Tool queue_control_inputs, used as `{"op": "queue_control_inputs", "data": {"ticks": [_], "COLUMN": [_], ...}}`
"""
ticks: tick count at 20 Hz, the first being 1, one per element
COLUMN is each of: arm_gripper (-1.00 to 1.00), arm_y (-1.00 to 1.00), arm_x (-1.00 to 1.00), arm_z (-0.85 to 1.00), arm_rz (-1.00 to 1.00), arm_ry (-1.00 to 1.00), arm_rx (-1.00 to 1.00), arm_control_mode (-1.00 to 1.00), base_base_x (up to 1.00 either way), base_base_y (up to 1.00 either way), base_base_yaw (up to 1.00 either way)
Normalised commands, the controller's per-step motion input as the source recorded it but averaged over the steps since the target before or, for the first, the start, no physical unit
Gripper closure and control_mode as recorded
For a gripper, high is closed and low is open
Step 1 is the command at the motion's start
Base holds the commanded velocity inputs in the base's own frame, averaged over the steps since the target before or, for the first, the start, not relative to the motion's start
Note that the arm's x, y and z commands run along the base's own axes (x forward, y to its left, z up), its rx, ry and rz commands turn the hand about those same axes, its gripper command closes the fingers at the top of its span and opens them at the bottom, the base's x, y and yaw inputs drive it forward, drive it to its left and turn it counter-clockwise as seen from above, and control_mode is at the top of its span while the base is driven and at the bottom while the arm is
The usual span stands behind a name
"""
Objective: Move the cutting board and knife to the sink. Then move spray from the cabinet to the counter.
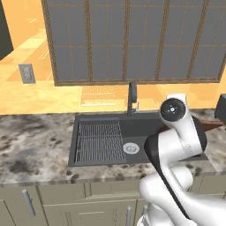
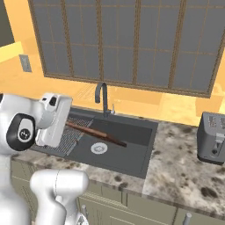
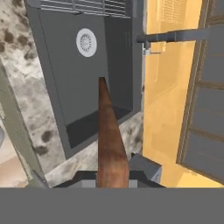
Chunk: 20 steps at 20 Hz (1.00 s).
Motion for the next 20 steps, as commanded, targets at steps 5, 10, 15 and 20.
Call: {"op": "queue_control_inputs", "data": {"ticks": [5,10,15,20], "arm_gripper": [1.0,1.0,1.0,1.0], "arm_y": [-0.24,-0.2,-0.17,-0.17], "arm_x": [0.15,0.0,0.0,0.0], "arm_z": [-0.12,-0.03,-0.17,-0.33], "arm_rz": [0.3,0.43,0.47,0.43], "arm_ry": [0.0,0.0,0.0,-0.07], "arm_rx": [0.0,0.0,0.0,0.0], "arm_control_mode": [-1.0,-1.0,-1.0,-1.0], "base_base_x": [0.0,0.0,0.0,0.0], "base_base_y": [0.0,0.0,0.0,0.0], "base_base_yaw": [0.0,0.0,0.0,0.0]}}
